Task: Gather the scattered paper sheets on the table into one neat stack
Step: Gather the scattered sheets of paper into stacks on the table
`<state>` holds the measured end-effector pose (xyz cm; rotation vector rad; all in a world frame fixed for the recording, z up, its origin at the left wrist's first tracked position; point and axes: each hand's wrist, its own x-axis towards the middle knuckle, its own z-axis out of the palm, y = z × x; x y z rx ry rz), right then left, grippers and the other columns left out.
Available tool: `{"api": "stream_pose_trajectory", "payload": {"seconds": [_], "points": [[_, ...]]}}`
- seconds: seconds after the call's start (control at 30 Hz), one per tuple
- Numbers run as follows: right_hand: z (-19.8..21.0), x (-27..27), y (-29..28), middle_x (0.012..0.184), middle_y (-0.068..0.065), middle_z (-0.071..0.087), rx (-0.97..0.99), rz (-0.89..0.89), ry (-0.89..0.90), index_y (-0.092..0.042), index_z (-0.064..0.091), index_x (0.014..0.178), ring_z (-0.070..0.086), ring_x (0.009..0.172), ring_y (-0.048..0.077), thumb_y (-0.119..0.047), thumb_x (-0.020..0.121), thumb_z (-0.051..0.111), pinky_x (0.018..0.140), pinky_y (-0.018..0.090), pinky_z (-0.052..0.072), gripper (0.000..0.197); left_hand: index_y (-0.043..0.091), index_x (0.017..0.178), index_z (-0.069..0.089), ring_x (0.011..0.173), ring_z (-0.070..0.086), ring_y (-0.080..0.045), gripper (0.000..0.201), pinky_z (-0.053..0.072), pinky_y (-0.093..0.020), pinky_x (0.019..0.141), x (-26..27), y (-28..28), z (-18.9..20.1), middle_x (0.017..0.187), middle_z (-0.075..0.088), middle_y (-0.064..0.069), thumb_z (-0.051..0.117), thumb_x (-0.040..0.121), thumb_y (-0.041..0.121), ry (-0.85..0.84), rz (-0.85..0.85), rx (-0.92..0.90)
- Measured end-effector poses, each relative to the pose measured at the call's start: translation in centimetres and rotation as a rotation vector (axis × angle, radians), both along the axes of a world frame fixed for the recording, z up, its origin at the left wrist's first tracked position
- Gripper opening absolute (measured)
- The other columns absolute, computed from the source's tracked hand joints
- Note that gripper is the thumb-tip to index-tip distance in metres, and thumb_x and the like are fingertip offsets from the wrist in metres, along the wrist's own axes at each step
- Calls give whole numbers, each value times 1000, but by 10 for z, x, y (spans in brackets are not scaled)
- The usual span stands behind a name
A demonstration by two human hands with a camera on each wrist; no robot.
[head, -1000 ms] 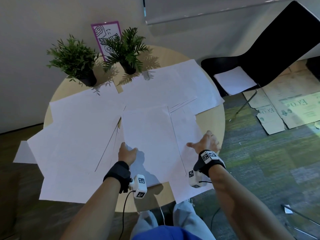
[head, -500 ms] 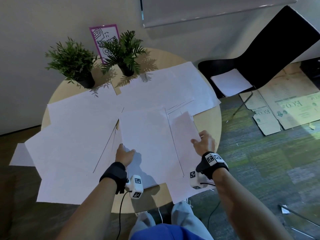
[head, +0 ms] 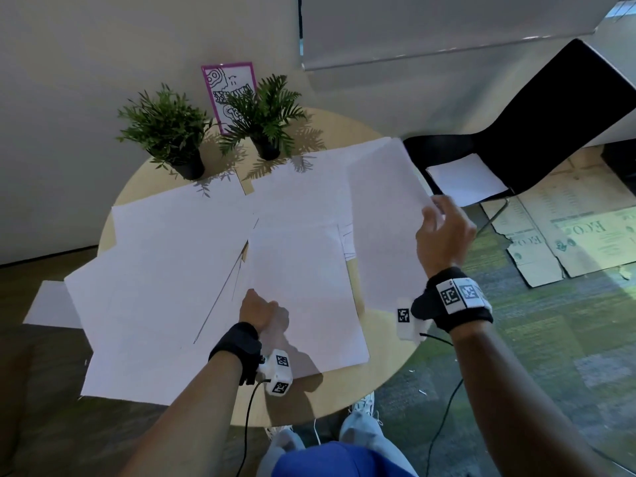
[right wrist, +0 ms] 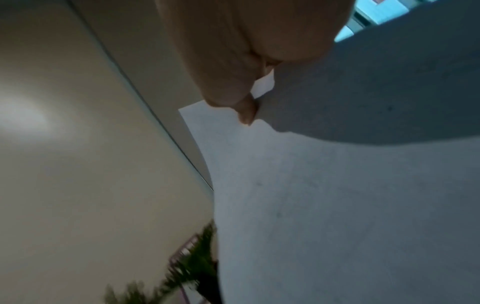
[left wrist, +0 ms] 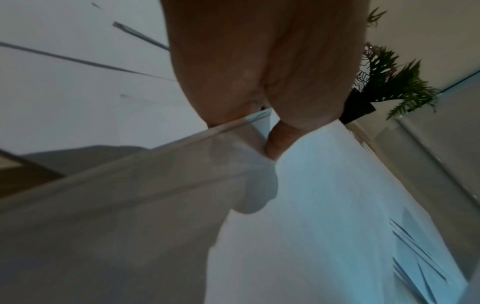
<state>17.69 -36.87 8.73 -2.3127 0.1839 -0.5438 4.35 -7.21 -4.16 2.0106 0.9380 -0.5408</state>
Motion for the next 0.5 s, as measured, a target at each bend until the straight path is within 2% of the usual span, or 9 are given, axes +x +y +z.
{"api": "stream_pose_trajectory", "payload": {"seconds": [0.07,0.1,0.13,0.2,0.3,0.37,0.4,0.43,0.5], "points": [[14,5,3,86,4,72,78,-11,-33,-13,70,95,61,75,19,-13,88,65,68,18,38,9,-9,129,38,107,50,-32,51,43,-39,85,-4,1,-3,122,50,-19,62,90,15,-32,45,-46],[19,7,5,85,1,72,141,-6,-18,-14,70,94,61,76,19,-15,86,65,68,16,40,9,-9,128,39,105,49,-31,50,44,-42,87,-5,1,-2,120,49,-17,62,90,15,-43,69,-73],[21,10,7,86,0,72,211,8,23,-16,70,93,64,79,18,-17,86,67,71,19,46,8,-10,128,40,108,50,-34,51,45,-44,91,-6,1,-3,121,50,-20,61,91,17,-64,95,-93],[19,14,9,93,0,72,300,47,152,-16,70,97,67,89,16,-19,85,71,78,32,56,12,-10,132,41,121,49,-41,55,42,-49,100,-4,-1,-4,133,48,-28,57,95,27,-98,195,-170],[-11,11,25,105,4,67,297,84,385,-8,68,113,64,96,19,-17,86,76,86,33,54,30,0,142,41,126,48,-34,72,37,-51,110,-3,4,-3,144,46,-20,41,97,57,-122,345,-322],[-40,3,37,110,11,68,283,92,515,-5,66,118,64,96,23,-18,85,77,90,35,53,37,8,145,41,125,51,-32,99,38,-51,110,-5,9,-7,144,48,-15,36,80,82,-104,451,-428],[-56,-2,42,112,14,68,282,92,572,-5,66,117,65,96,25,-18,85,76,90,36,53,36,10,147,40,128,50,-32,108,37,-51,111,-6,11,-6,146,47,-15,36,73,89,-89,499,-479],[-71,-7,48,115,15,69,274,93,626,-6,66,118,66,98,27,-19,85,76,91,35,52,36,13,149,38,132,47,-32,109,36,-50,112,-8,12,-5,149,44,-15,36,73,90,-83,515,-508],[-97,-19,56,117,9,70,171,108,724,-15,66,119,67,103,27,-29,86,73,91,33,50,37,12,153,30,141,36,-30,98,29,-44,116,-9,10,3,155,35,-11,39,83,80,-98,445,-515]]}}
